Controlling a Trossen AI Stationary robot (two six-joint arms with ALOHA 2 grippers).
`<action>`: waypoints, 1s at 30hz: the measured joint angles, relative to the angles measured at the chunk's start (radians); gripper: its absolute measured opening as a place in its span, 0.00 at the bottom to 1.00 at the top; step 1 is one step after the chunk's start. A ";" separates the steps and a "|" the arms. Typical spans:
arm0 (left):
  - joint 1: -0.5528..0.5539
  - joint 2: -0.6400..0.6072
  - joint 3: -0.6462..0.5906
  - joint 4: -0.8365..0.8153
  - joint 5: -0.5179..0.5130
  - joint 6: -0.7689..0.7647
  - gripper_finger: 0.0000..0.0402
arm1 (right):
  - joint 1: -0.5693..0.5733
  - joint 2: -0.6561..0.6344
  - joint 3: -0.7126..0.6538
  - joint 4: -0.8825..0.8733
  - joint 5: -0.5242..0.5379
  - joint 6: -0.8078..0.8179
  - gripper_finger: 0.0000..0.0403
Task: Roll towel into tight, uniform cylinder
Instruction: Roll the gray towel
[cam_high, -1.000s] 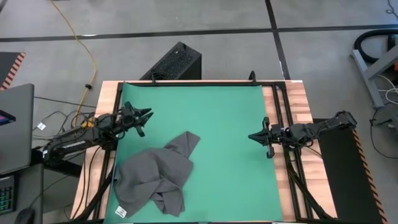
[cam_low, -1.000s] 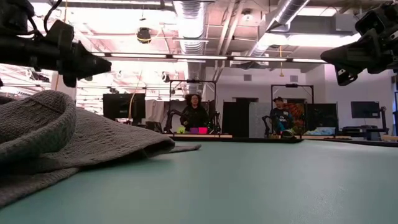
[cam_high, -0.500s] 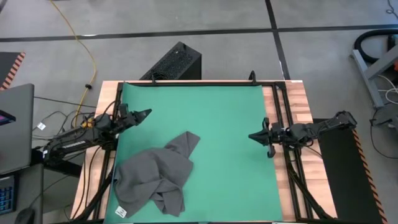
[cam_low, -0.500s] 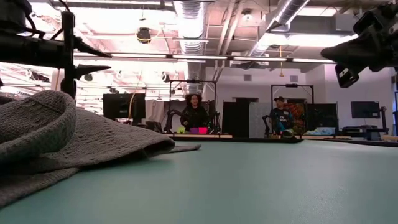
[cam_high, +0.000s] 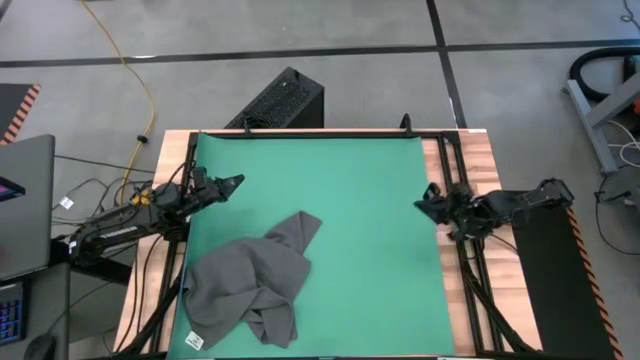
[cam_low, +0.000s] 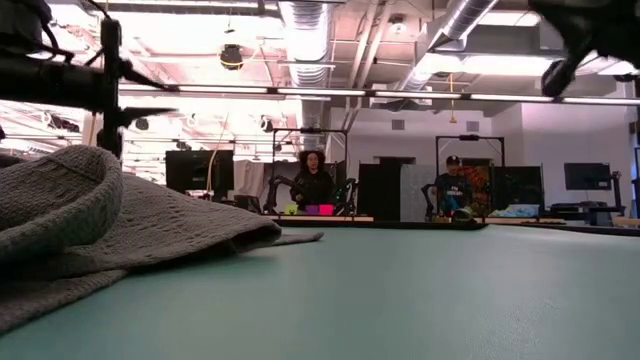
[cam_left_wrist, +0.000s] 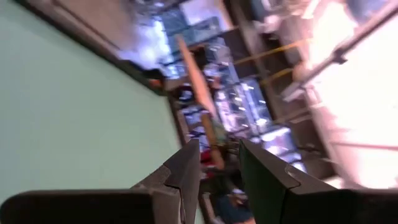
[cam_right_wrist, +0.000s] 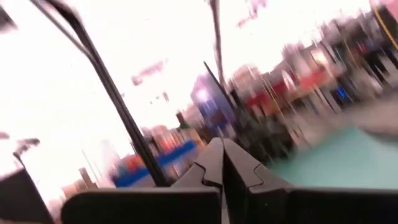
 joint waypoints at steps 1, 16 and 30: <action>0.000 0.000 0.007 0.008 0.019 0.009 0.26 | 0.000 0.000 0.000 0.053 0.002 -0.021 0.05; 0.000 0.032 0.365 0.109 0.204 0.310 0.29 | 0.000 0.036 0.122 -0.053 0.123 -0.033 0.08; -0.019 0.600 0.918 -0.355 0.578 0.541 0.29 | -0.006 0.575 0.437 -0.155 0.105 0.038 0.46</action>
